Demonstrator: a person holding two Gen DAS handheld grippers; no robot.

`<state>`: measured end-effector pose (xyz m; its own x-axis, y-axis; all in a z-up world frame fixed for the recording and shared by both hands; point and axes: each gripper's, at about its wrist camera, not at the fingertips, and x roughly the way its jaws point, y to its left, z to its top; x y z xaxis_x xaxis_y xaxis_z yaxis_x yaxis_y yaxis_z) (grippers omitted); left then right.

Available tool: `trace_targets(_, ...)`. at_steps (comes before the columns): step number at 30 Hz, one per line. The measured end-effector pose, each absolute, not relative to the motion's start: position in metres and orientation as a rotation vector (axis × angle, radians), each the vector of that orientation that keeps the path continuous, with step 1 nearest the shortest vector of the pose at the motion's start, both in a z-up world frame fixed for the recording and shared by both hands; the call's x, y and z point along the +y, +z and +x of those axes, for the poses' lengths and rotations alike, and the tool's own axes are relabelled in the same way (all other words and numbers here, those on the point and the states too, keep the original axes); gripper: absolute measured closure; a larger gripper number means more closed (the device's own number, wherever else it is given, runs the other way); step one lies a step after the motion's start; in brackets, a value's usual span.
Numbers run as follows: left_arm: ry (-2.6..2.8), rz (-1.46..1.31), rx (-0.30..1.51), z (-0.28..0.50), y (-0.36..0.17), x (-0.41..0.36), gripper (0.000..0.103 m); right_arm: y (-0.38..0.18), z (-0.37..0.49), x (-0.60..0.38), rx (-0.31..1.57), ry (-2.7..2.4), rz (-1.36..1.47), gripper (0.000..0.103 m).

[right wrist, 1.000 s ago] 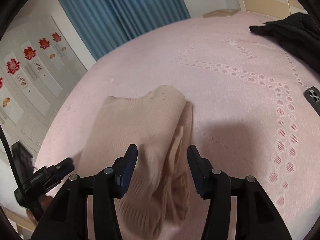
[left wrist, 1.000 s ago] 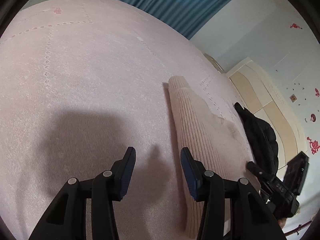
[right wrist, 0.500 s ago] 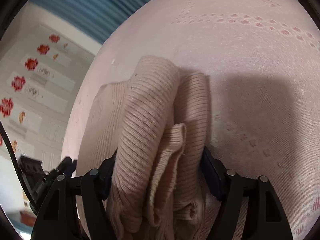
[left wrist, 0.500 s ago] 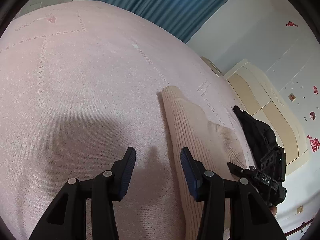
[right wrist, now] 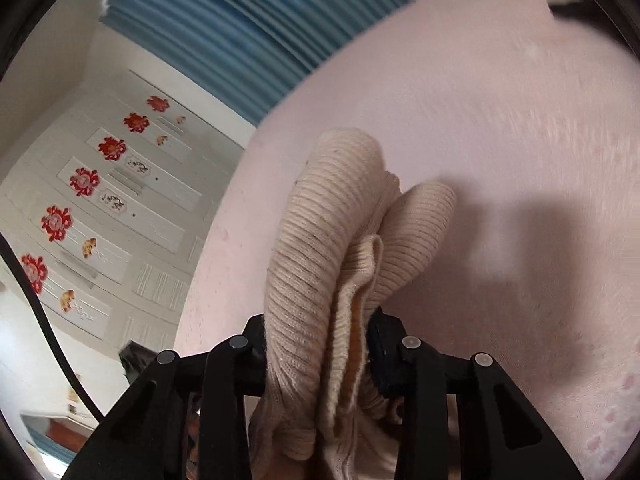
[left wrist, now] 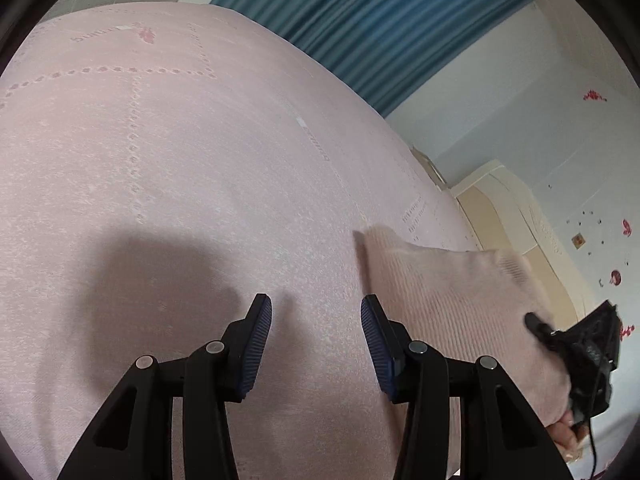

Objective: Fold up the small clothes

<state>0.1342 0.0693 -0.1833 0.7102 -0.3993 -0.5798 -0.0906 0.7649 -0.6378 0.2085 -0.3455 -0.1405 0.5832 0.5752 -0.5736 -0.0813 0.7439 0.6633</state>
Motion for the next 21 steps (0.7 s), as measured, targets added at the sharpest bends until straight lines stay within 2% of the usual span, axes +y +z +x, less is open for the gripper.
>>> trace_targets(5, 0.004, -0.565, 0.785, 0.131, -0.175, 0.075, 0.059, -0.084, 0.214, -0.325, 0.833, 0.257, 0.455, 0.067)
trace_targets(10, 0.001, -0.608, 0.782, 0.131, -0.174, 0.092, 0.059, -0.067, 0.249, -0.28, 0.841, 0.208, 0.362, 0.067)
trace_targets(17, -0.002, -0.708, 0.796, 0.139, -0.182, 0.114, 0.059, -0.105, 0.302, -0.242, 0.865, 0.434, 0.577, 0.067)
trace_targets(21, -0.005, -0.692, 0.816, 0.145, -0.186, 0.11, 0.059, -0.163, 0.327, -0.259, 0.924, 0.388, 0.612, 0.064)
